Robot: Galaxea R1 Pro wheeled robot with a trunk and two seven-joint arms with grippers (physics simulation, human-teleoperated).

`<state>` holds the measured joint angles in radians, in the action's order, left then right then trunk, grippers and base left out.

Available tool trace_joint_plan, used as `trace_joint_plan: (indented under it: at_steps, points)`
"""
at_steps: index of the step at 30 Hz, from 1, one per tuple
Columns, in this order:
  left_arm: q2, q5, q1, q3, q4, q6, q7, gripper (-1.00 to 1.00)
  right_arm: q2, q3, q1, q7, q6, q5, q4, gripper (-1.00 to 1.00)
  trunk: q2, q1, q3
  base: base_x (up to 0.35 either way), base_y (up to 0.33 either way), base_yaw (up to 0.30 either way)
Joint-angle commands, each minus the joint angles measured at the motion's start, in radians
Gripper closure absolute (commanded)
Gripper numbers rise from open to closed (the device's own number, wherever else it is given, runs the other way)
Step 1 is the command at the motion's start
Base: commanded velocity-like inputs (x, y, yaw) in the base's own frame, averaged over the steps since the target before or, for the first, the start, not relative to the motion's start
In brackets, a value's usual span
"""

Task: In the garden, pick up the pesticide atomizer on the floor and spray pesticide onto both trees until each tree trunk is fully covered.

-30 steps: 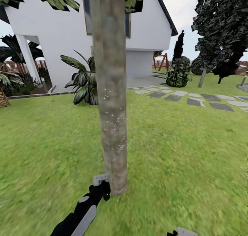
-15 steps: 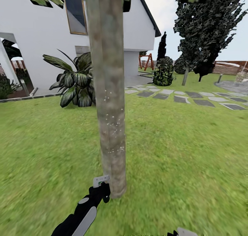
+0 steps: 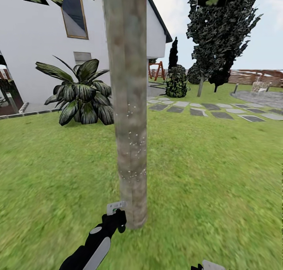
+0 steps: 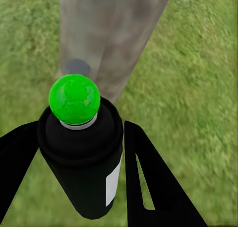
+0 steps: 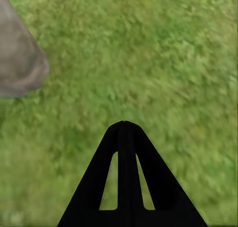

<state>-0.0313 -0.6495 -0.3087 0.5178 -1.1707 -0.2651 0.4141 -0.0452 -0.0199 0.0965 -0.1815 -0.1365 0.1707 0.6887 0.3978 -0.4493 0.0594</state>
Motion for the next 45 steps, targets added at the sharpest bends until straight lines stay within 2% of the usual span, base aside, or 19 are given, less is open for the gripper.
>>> trace_joint_plan:
  at_steps: [1, 10, 45]
  points:
    - [-0.001, -0.006, -0.001, 0.005, -0.002, -0.002, 0.009, 1.0, -0.001, -0.002, 0.001, 0.001, -0.005, 0.009, 0.0, 1.0, 0.002, -0.001, 0.002, 0.073, 0.34, -0.224]
    - [-0.001, -0.007, -0.001, 0.03, 0.012, 0.026, 0.009, 1.0, 0.0, -0.002, 0.001, 0.001, -0.005, 0.011, 0.0, 1.0, 0.002, -0.001, 0.002, 0.06, 0.34, -0.242]
    - [0.001, -0.007, -0.001, 0.033, 0.034, 0.027, 0.008, 1.0, 0.001, -0.003, 0.001, 0.001, -0.005, 0.016, 0.0, 1.0, 0.002, -0.001, 0.002, -0.049, 0.33, -0.247]
